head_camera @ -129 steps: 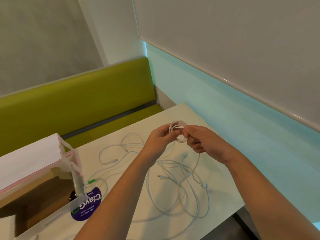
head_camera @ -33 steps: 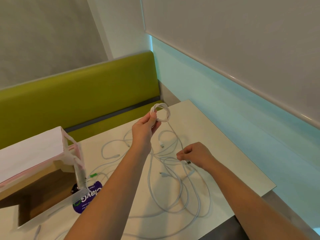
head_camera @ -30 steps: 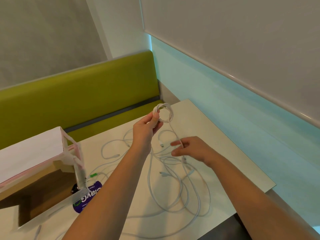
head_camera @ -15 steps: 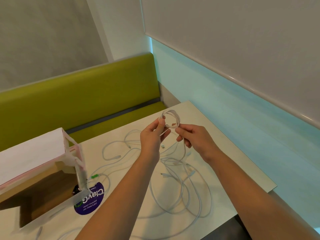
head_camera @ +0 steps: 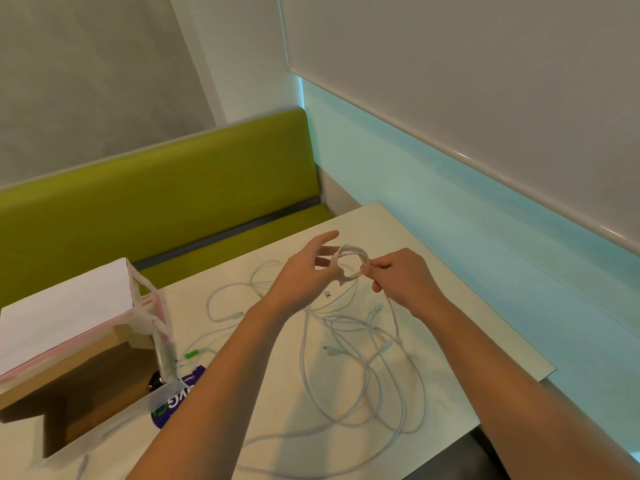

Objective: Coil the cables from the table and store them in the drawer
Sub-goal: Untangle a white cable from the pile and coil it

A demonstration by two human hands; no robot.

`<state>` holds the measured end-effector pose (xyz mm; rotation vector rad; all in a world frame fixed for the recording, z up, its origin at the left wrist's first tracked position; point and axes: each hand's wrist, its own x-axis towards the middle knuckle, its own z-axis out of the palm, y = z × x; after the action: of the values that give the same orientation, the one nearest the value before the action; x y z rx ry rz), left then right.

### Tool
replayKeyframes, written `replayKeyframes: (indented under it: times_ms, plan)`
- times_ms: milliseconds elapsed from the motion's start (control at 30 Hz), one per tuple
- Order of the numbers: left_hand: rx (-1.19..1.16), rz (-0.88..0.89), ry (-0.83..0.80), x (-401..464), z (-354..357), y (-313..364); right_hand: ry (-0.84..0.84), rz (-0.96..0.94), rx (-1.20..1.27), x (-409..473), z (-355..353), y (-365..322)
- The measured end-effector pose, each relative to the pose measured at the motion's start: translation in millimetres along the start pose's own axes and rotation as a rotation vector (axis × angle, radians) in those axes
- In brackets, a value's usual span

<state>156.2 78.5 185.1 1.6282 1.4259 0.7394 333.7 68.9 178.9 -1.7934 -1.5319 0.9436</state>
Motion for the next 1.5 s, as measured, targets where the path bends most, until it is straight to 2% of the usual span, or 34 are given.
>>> replayKeyframes:
  times_ms: [100,133,267,333,467,567,667,733,833,900,1100,1233,1500]
  plan:
    - [0.454,0.203,0.086,4,3,-1,-0.023,-0.029,-0.104,-3,5,-4]
    - [0.543,0.231,0.115,5,4,-1,-0.028,-0.041,-0.138,-3,6,-5]
    - [0.612,0.237,0.208,8,3,-4,-0.026,-0.102,-0.182,-3,7,-4]
    - [0.51,0.195,0.26,7,4,-5,-0.053,-0.12,-0.154,-1,6,-3]
    - [0.099,0.021,0.327,5,3,-12,-0.115,-0.107,-0.179,4,5,10]
    - [-0.285,-0.11,0.331,2,-2,-12,-0.036,-0.081,-0.215,11,6,27]
    - [-0.536,-0.225,0.273,-1,-6,-10,0.071,-0.077,-0.21,15,4,38]
    - [-0.626,-0.262,0.227,-3,-7,-9,0.12,-0.054,-0.017,17,3,39]
    - [-0.648,-0.277,0.171,-5,-4,-9,0.095,0.058,0.57,13,0,32]
    - [-0.639,-0.28,0.143,-5,0,-8,0.046,0.088,0.754,11,-1,27]
    - [-0.629,-0.267,0.16,-2,8,-8,-0.143,0.156,0.663,10,-1,25]
    - [-0.597,-0.243,0.231,2,13,-9,-0.302,0.165,0.725,10,2,23]
    - [-0.463,-0.128,0.347,10,21,-9,-0.419,0.21,0.911,6,-4,13]
